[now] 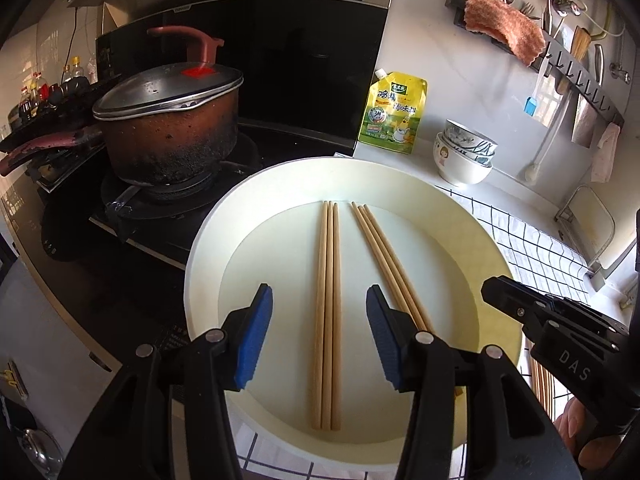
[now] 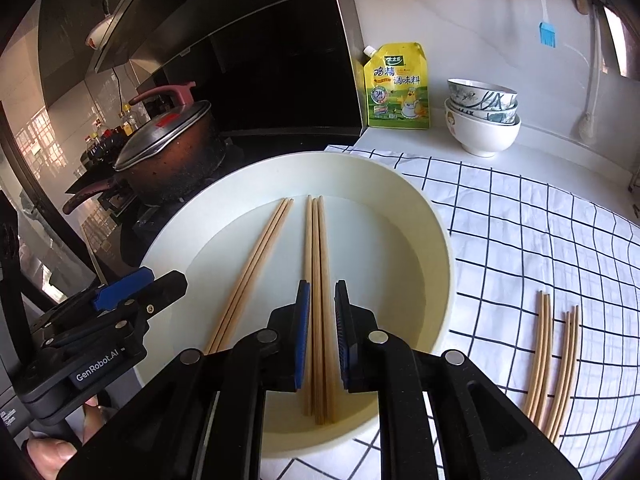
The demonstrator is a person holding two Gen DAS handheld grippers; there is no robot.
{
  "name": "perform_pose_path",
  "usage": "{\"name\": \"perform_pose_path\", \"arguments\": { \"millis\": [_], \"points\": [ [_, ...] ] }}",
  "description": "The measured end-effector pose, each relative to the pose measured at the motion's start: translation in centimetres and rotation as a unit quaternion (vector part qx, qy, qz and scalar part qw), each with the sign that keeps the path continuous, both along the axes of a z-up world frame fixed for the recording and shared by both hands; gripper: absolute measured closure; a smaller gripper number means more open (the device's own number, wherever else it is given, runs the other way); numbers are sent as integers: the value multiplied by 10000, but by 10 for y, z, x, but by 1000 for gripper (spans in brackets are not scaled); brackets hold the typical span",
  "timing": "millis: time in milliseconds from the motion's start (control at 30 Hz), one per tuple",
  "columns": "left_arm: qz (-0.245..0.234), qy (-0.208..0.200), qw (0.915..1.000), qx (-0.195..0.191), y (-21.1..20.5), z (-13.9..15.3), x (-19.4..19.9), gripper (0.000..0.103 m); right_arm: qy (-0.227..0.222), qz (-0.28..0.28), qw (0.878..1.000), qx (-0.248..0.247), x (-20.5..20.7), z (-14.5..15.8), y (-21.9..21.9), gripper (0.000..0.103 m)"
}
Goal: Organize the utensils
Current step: 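Open both tools to release the chopsticks into the basin, then move both open tools back over the remaining chopstick rows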
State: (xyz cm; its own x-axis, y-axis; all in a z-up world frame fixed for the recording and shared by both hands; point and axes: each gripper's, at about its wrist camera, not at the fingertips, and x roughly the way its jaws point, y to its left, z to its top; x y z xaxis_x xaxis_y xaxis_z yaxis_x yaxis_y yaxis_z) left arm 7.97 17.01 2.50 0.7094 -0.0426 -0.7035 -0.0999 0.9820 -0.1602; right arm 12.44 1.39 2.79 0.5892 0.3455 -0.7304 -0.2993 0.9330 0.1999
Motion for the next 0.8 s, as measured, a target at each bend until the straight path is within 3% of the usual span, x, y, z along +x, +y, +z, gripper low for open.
{"name": "perform_pose_path", "arguments": {
  "millis": [467,600,800],
  "points": [
    [-325,-27,9995,-50,-49,5,-24,53,-227,-364,9990,111,-40,14,-53,86],
    [-396,-19,9992,-49,-64,4,-29,47,-263,-507,9983,107,-50,13,-74,83],
    [-573,-24,9983,-58,-88,4,-33,46,-278,-797,9964,54,-63,10,-109,81]
  ]
}}
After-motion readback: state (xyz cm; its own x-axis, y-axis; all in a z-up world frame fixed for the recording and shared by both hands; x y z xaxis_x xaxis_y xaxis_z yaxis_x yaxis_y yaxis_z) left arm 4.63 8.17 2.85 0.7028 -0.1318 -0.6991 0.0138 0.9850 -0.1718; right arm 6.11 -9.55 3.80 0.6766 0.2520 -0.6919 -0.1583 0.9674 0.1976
